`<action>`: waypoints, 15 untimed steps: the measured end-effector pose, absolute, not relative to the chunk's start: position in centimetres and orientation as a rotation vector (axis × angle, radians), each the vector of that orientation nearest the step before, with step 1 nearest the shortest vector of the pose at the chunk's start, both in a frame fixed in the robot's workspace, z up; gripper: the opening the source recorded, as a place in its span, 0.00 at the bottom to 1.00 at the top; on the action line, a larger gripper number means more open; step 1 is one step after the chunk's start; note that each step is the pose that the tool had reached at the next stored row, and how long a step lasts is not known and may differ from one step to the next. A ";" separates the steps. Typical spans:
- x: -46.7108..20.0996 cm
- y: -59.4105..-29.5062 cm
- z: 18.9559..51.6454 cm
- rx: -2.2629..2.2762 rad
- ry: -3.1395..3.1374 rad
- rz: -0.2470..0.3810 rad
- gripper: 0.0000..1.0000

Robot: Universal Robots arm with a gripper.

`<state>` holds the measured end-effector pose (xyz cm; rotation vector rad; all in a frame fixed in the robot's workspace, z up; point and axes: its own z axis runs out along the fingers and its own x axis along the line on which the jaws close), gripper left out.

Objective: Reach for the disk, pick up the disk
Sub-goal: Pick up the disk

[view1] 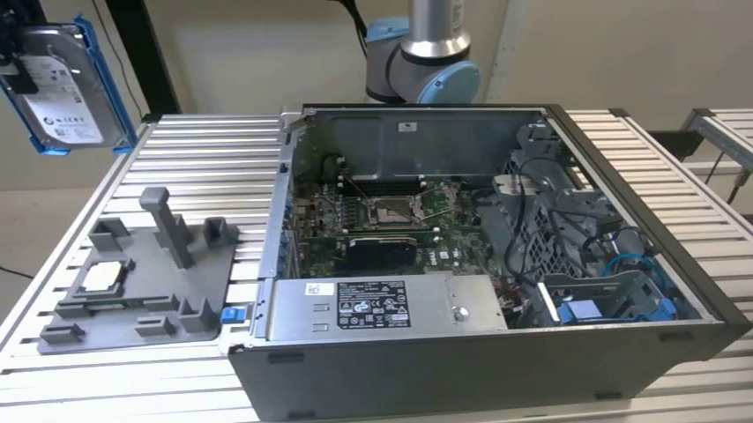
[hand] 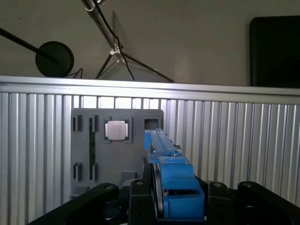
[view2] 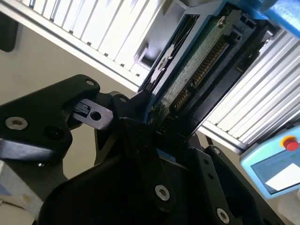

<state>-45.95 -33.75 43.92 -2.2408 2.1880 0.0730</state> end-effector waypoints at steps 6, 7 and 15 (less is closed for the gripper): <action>-46.0 -33.8 44.9 -2.242 2.186 0.072 0.00; -46.0 -33.8 45.0 -2.242 2.186 0.072 0.00; -46.0 -33.8 45.3 -2.241 2.183 0.068 0.00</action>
